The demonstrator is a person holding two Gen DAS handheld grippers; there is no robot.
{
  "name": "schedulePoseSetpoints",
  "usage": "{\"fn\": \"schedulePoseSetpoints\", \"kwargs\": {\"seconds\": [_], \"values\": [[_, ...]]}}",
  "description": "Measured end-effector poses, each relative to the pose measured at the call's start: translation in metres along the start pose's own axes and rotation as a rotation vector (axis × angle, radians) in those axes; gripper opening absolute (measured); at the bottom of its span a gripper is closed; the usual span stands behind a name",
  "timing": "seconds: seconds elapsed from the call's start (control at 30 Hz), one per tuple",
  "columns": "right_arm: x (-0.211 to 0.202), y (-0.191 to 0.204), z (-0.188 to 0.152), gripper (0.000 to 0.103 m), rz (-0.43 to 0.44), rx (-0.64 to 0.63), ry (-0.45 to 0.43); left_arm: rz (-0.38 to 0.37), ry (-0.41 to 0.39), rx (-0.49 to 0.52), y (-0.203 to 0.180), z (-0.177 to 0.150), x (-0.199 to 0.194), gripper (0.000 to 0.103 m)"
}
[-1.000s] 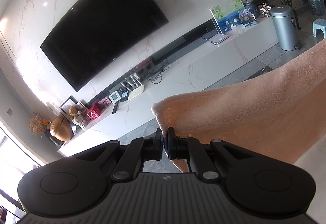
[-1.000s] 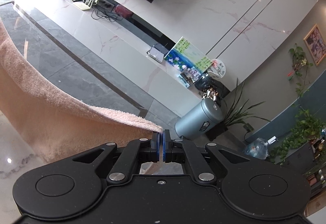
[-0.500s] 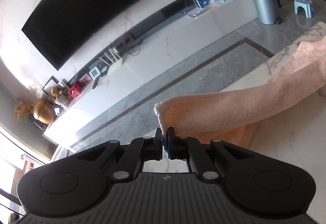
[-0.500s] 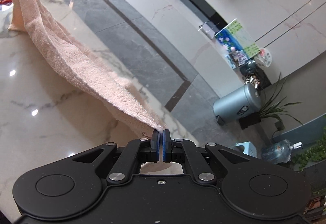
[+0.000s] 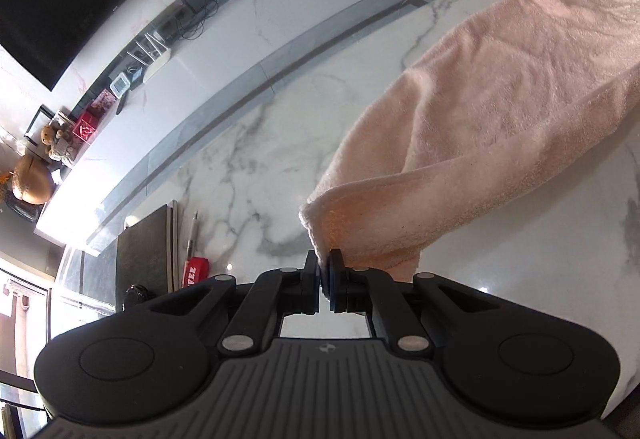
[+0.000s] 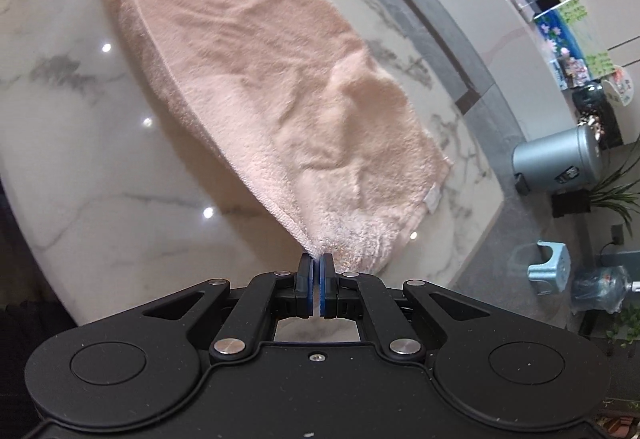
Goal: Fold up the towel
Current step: 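Raise the towel with both tools and swing it out flat over the table, then lower the towel onto the table and open the left tool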
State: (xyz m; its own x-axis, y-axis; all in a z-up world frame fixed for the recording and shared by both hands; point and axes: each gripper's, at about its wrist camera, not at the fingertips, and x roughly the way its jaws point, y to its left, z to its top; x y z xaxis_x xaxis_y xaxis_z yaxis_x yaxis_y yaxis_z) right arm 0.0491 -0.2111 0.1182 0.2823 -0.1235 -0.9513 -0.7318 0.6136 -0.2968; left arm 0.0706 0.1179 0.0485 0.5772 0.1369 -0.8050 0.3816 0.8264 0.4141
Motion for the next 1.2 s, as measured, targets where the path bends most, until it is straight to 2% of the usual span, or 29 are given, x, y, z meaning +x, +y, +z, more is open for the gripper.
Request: {"fn": "schedulePoseSetpoints", "kwargs": {"seconds": [0.27, 0.47, 0.67, 0.8, 0.87, 1.0, 1.2], "values": [[0.013, 0.033, -0.018, 0.001, 0.172, -0.025, 0.066, 0.015, 0.014, -0.03, 0.003, -0.007, 0.005, 0.003], [0.028, 0.025, -0.034, 0.007, 0.193, 0.072, 0.064, 0.004, 0.017, -0.017, -0.011, -0.009, 0.007, 0.003], [0.042, 0.017, -0.049, 0.014, 0.214, 0.169, 0.062, -0.005, 0.023, -0.056, -0.015, -0.018, 0.007, 0.006], [0.052, 0.013, -0.06, 0.015, 0.224, 0.229, 0.064, -0.013, 0.013, -0.052, -0.019, -0.023, 0.003, 0.007], [0.056, 0.016, -0.065, 0.015, 0.214, 0.235, 0.074, -0.014, 0.008, -0.042, -0.021, -0.025, -0.001, 0.008], [0.06, 0.016, -0.065, 0.015, 0.187, 0.261, 0.09, -0.016, 0.01, -0.021, -0.025, -0.027, -0.011, 0.017], [0.064, 0.008, -0.066, 0.015, 0.14, 0.376, 0.095, -0.034, -0.003, -0.026, -0.024, -0.031, -0.031, 0.019]]}}
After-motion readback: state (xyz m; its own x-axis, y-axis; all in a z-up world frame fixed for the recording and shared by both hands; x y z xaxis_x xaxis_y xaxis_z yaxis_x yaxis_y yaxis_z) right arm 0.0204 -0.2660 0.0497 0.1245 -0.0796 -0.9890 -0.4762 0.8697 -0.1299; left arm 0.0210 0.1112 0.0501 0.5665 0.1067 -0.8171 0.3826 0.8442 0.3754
